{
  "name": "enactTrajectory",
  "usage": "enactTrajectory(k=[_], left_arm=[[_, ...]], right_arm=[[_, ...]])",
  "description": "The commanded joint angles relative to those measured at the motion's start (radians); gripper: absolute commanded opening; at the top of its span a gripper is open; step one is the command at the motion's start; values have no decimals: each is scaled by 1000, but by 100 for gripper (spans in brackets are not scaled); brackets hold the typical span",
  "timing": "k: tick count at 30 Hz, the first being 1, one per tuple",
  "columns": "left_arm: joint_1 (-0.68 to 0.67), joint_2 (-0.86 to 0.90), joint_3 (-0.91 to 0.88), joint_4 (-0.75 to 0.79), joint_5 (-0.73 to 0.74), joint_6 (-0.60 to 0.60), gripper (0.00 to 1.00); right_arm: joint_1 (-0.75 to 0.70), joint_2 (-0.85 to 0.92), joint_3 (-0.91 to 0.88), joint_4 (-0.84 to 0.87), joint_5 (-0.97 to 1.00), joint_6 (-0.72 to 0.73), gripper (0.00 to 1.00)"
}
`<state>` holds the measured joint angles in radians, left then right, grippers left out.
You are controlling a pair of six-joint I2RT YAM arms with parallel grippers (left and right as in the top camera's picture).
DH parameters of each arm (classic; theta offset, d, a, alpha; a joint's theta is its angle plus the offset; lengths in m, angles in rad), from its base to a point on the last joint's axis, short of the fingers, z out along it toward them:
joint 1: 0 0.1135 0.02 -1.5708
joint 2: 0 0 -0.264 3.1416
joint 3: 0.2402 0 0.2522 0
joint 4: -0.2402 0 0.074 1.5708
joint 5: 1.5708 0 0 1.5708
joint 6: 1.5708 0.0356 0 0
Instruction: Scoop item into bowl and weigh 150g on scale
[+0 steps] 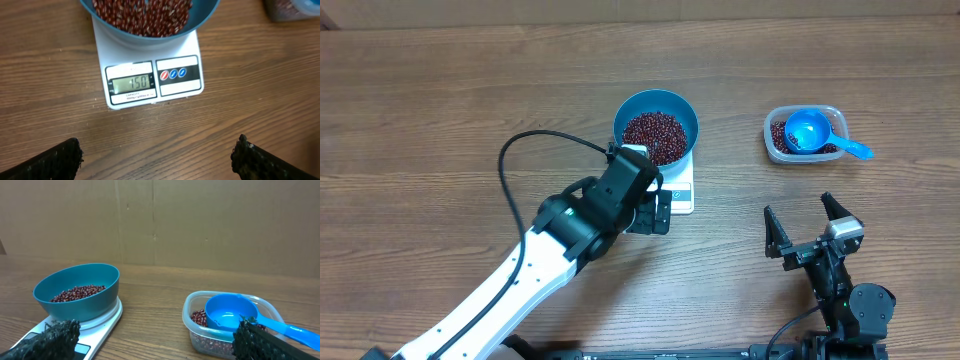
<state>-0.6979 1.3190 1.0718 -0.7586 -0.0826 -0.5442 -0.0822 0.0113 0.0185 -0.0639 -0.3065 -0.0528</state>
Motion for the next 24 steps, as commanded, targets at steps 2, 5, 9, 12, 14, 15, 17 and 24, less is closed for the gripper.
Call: enactTrajectory(k=[2,5,9,12,14,15,17,24], left_arm=[[5,-93,-4,-8,-54,72,99],[10,-140,-8,-7,-132,94,100],[44,-185,-40,-1,-174,96,99],[85,-204,-95,16,-159,95,100],[117,-213,-157,61,-143,95,100],[133,-218,-191,96,-141,95,100],[164,-234,-262,185,-141,96,99],[259,-328,-518,523,-120,97,99]], right_arm=[[8,-8,-11,6,6,-1,100],[8,-8,-11,6,6,-1,100],[8,-8,-11,6,7,-1,100],[8,-8,-11,6,6,-1,100],[8,-8,-11,6,6,-1,100],[8,-8,-11,6,7,-1,100],[8,-8,-11,6,6,-1,100],[8,-8,-11,6,7,-1,100]])
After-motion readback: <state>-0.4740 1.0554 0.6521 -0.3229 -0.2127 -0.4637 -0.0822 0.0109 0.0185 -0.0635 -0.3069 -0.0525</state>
